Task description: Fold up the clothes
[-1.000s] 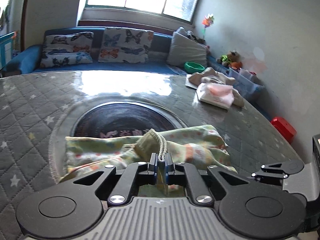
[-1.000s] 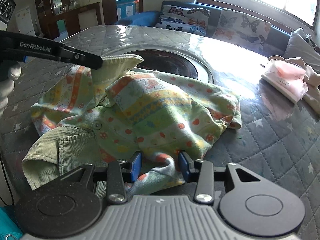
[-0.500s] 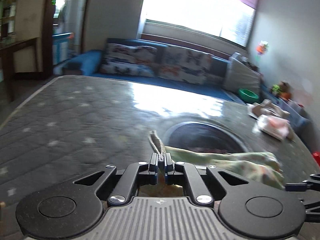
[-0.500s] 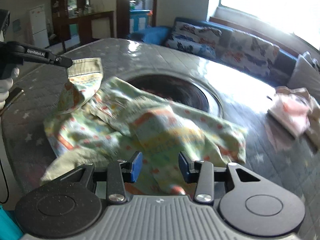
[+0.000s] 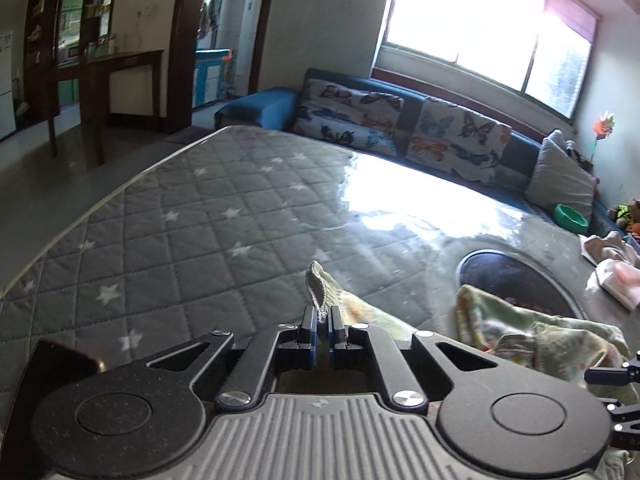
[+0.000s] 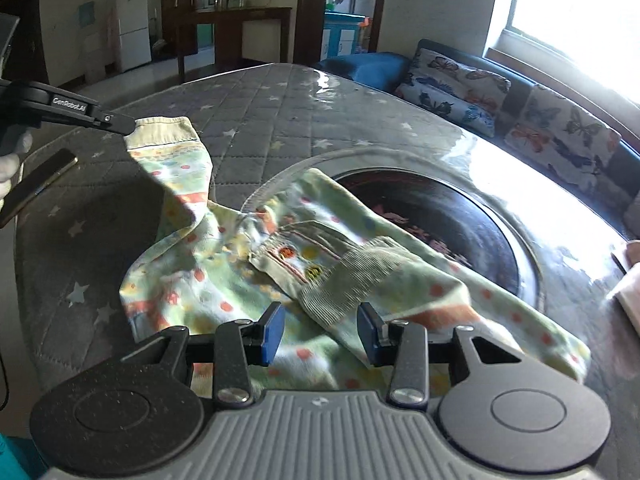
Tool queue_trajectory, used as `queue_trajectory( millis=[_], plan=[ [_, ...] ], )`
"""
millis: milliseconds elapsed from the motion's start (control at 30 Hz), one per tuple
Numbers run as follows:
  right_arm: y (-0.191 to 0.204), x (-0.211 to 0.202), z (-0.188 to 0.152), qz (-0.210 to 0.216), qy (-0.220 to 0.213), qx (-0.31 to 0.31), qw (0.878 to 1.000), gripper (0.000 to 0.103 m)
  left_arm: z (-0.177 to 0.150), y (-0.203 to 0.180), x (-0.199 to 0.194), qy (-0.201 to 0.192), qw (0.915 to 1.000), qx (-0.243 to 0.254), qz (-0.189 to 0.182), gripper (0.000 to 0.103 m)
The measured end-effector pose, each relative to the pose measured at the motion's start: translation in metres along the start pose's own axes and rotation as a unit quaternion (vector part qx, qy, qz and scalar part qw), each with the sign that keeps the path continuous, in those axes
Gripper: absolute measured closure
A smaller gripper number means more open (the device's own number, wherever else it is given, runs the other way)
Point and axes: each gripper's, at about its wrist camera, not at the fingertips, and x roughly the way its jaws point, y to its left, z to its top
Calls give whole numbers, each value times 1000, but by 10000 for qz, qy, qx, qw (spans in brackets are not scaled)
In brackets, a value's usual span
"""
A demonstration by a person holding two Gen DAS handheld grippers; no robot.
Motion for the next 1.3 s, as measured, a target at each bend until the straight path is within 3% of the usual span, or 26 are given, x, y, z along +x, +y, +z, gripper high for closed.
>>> queue_trajectory(
  millis=[300,433,567,833,967,1300],
  plan=[
    [3,29,1,-112,207,6,9997,65,-5,17,1,60,9998,-119,141,97],
    [1,30,0,-172,173,41,9997,88,-8,22,1,105,9996,-146,198,97],
    [-8,19,0,-218,-7,220,9995,99,-9,23,0,117,9996,-138,193,97],
    [-45,-31,-3,-682,-558,714,9935,100,-9,16,1,160,9996,-61,220,97],
    [-56,-52,-9,-847,-601,730,9919,99,-9,15,2,172,9995,-41,269,97],
    [-12,-16,-3,-74,-329,302,9990,78,-13,26,2,257,9980,-73,568,97]
  ],
)
